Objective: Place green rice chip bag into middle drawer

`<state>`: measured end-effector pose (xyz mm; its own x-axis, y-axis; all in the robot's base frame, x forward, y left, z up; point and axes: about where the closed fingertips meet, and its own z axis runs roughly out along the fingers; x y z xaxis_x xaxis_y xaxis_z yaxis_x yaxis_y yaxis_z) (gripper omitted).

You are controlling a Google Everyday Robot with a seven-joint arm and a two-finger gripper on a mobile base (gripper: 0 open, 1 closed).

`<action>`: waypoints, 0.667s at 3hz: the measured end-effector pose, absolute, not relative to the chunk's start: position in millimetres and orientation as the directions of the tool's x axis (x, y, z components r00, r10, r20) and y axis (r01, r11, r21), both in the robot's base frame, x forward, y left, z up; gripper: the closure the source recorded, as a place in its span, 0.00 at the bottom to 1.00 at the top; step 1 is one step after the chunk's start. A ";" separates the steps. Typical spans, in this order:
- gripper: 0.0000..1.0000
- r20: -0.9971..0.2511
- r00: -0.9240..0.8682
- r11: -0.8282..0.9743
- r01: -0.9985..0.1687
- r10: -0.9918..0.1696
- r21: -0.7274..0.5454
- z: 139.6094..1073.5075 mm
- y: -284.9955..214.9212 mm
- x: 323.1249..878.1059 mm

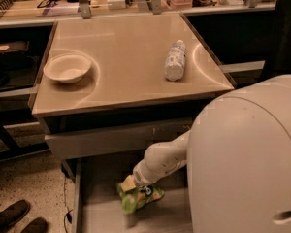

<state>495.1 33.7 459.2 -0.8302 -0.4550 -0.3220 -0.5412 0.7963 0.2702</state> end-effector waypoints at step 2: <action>0.00 -0.322 -0.830 0.796 -0.541 -0.455 0.270 459.1 33.8 495.0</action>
Offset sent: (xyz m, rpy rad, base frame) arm 0.0000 0.0000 0.0000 0.0000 0.0000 0.0000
